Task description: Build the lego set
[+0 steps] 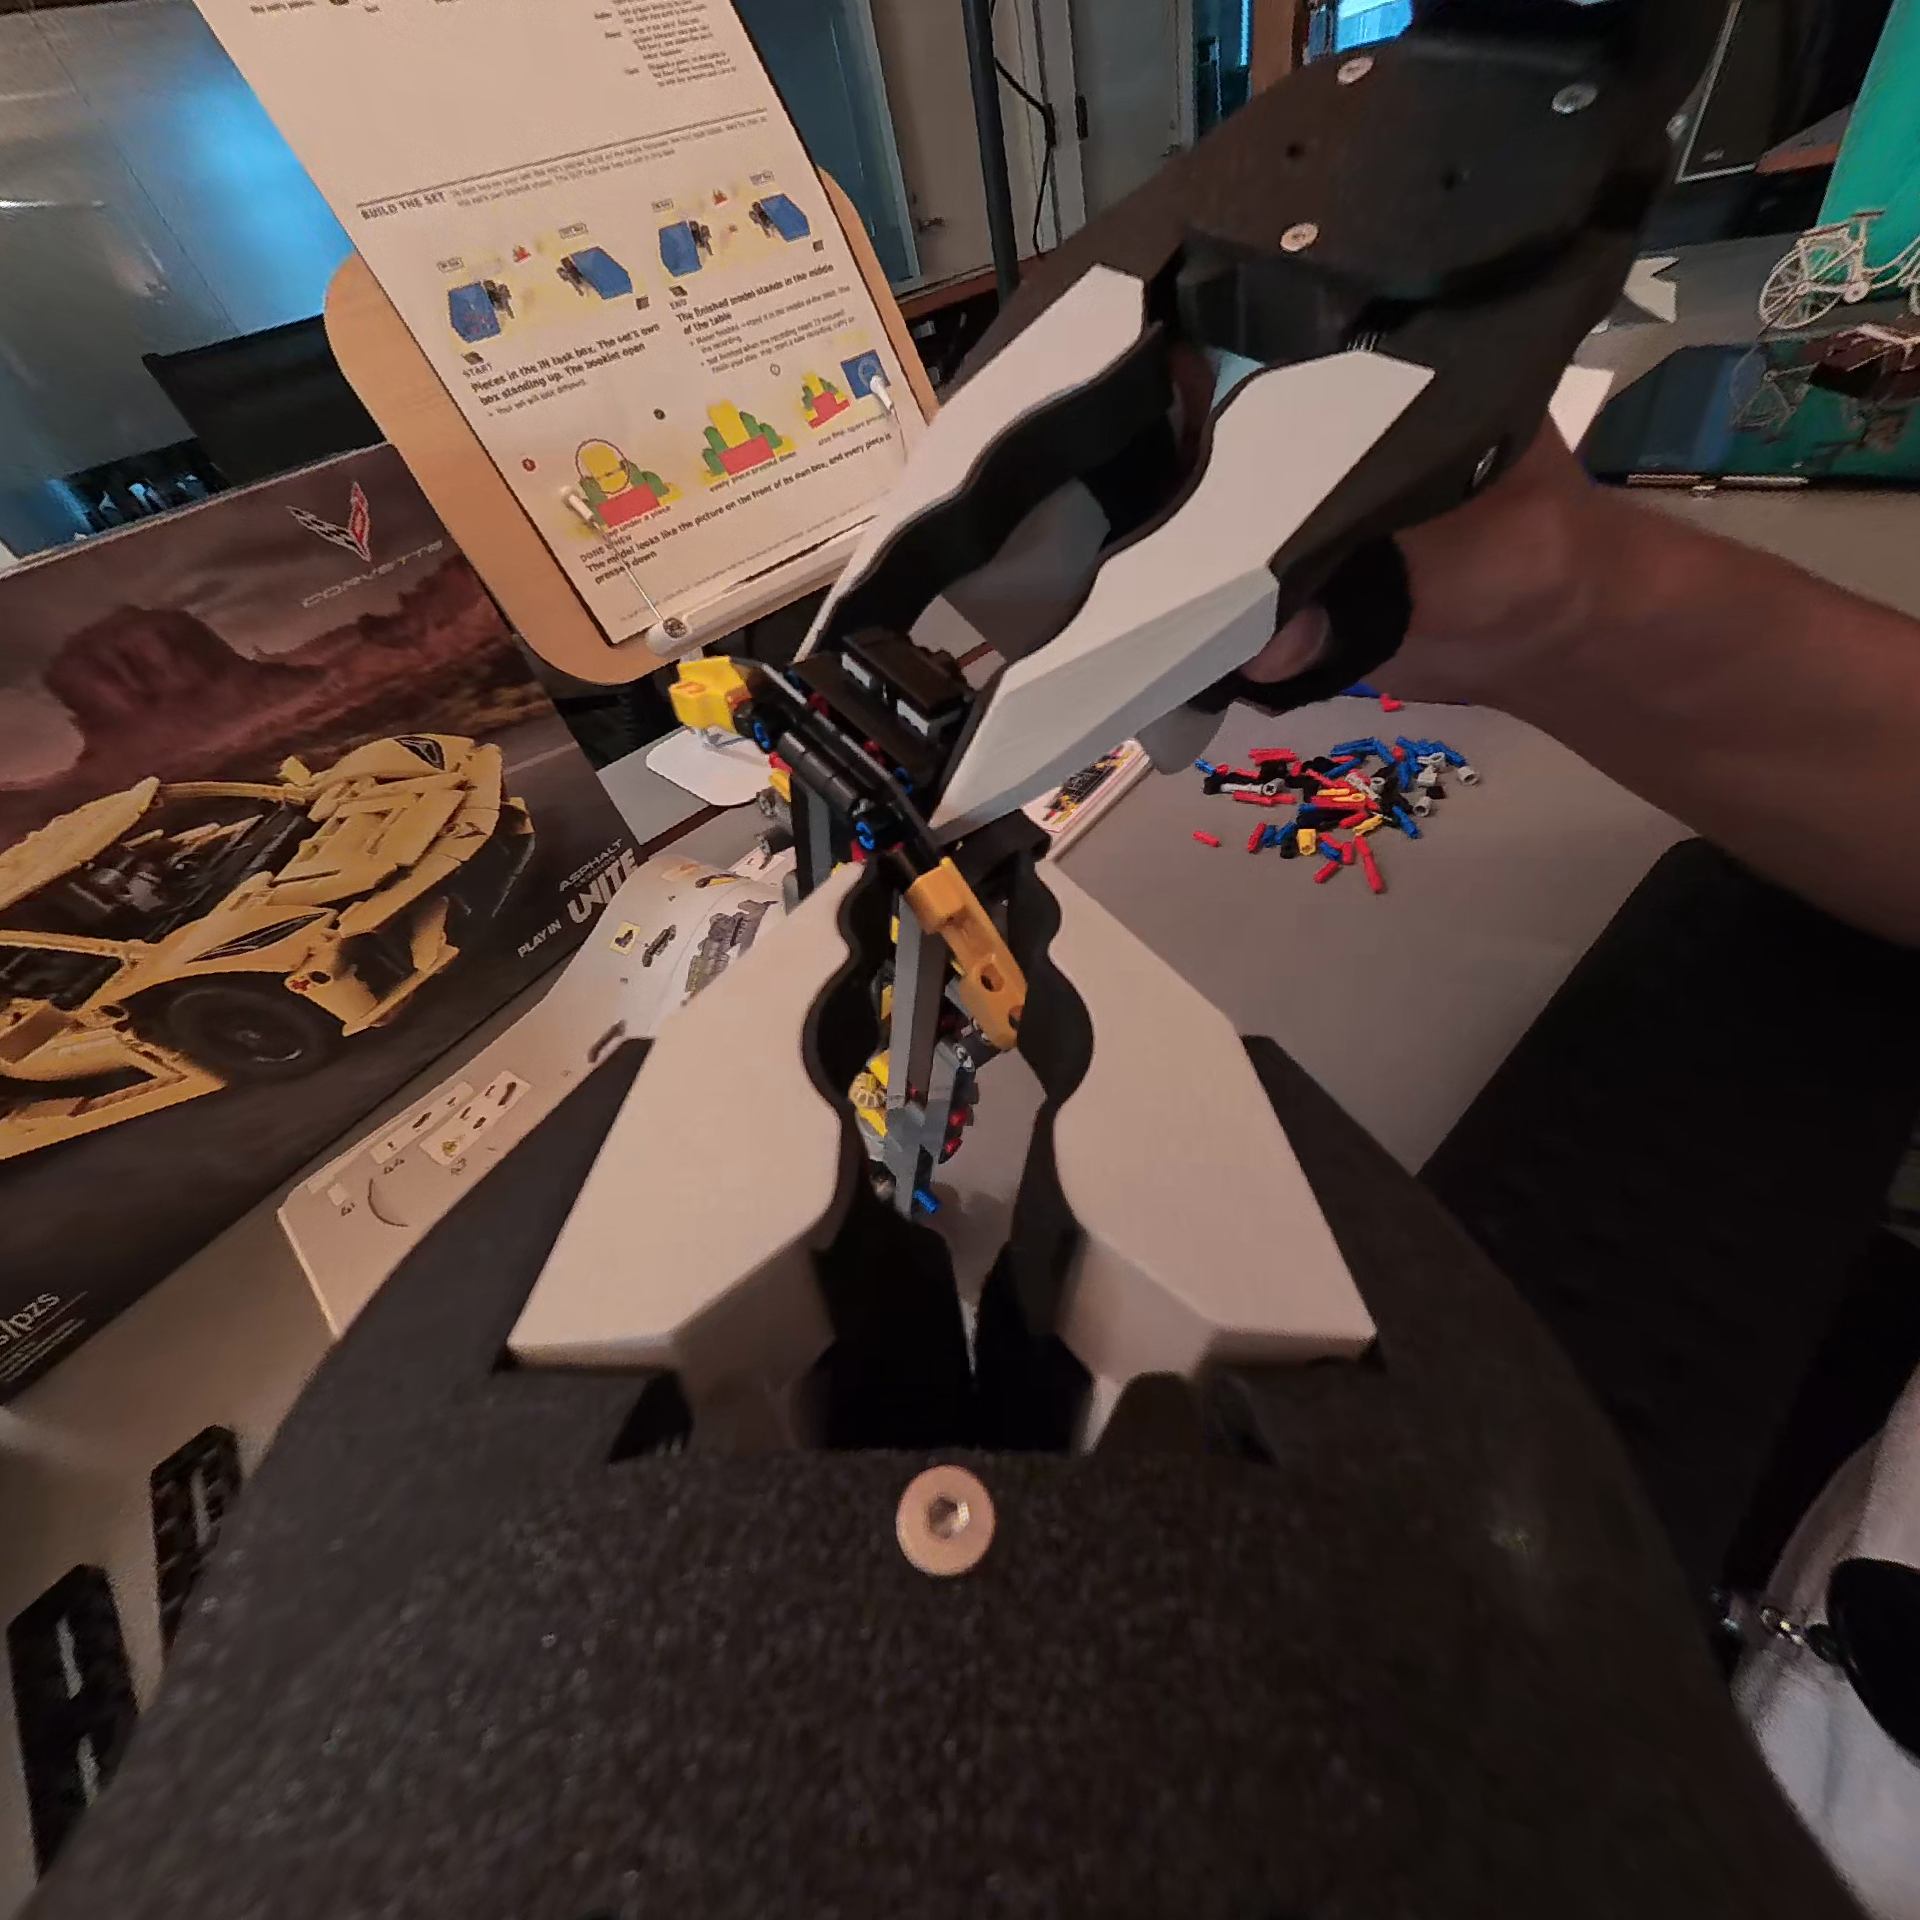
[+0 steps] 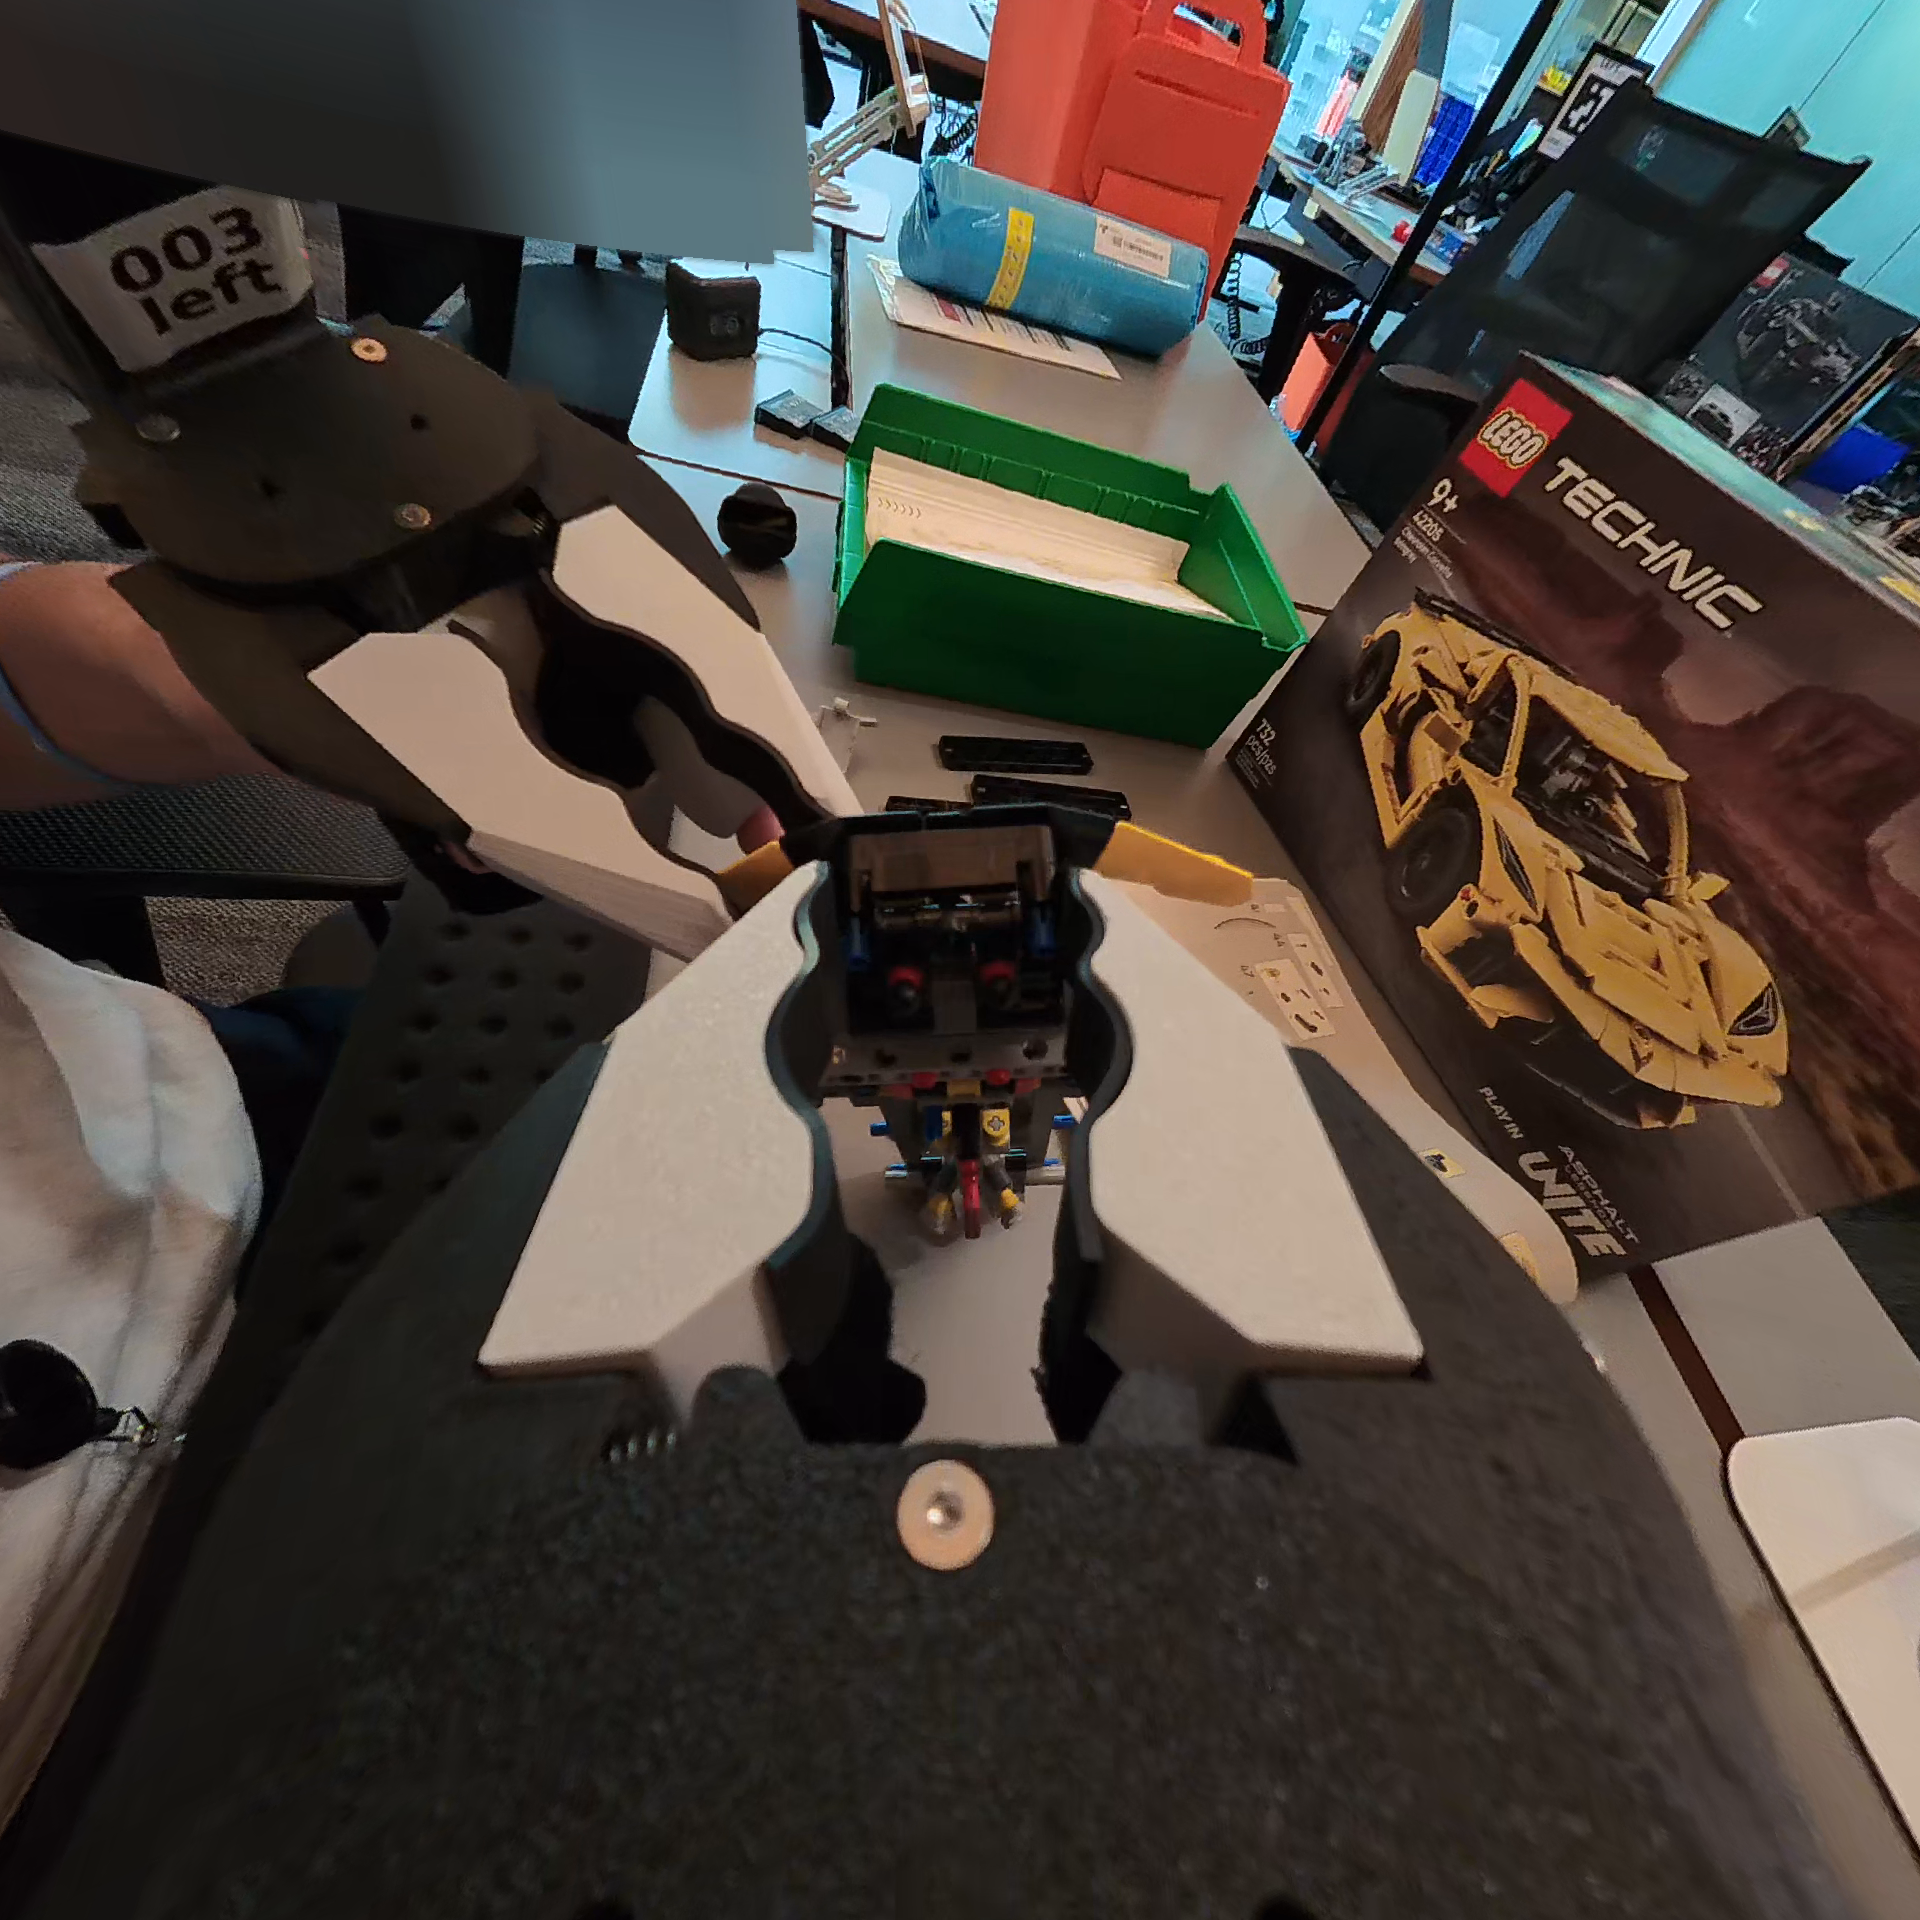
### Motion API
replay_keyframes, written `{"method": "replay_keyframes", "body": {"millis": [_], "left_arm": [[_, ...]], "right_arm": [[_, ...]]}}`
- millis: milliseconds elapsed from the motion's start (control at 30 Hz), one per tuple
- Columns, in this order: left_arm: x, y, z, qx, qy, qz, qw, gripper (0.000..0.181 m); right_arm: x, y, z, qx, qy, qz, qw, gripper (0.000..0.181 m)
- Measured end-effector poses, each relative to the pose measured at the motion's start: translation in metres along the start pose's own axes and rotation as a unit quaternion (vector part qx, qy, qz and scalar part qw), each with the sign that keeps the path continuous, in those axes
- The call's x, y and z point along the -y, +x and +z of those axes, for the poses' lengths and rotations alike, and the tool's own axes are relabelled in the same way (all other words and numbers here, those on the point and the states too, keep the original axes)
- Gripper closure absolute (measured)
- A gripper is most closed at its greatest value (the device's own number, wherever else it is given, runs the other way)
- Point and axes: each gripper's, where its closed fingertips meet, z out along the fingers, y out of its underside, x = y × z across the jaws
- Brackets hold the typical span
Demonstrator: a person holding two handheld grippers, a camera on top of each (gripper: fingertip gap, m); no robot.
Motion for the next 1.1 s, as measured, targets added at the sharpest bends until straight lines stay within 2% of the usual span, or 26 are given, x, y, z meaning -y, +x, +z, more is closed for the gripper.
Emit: {"method": "replay_keyframes", "body": {"millis": [167, 333, 433, 600, 700, 833, 1000, 1100], "left_arm": [[0.0, 0.003, -0.004, -0.037, 0.012, -0.016, 0.999, 0.163], [0.003, 0.008, -0.01, -0.104, 0.033, -0.062, 0.992, 0.163], [-0.005, 0.003, -0.008, -0.081, 0.019, -0.03, 0.996, 0.164], [-0.006, -0.013, -0.006, 0.029, -0.001, 0.056, 0.998, 0.165], [-0.005, -0.016, -0.006, 0.058, -0.002, 0.07, 0.996, 0.165], [-0.006, -0.014, -0.007, 0.039, -0.001, 0.054, 0.998, 0.167], [-0.003, -0.006, -0.01, -0.029, 0.019, 0.02, 0.999, 0.167], [-0.003, -0.006, -0.01, -0.037, 0.014, 0.037, 0.999, 0.166]], "right_arm": [[0.0, -0.004, 0.0, 0.007, -0.014, -0.006, 1.0, 0.141], [-0.006, -0.012, 0.0, 0.065, -0.008, 0.031, 0.997, 0.141], [-0.012, -0.008, 0.005, 0.051, -0.018, 0.018, 0.998, 0.14], [-0.01, -0.001, 0.01, -0.009, -0.046, 0.003, 0.999, 0.141], [-0.009, 0.001, 0.01, -0.032, -0.059, -0.003, 0.998, 0.141], [-0.009, 0.0, 0.009, -0.037, -0.067, -0.02, 0.997, 0.141], [-0.009, -0.006, 0.005, -0.004, -0.056, -0.017, 0.998, 0.141], [-0.01, -0.007, 0.005, 0.012, -0.048, -0.003, 0.999, 0.141]]}}
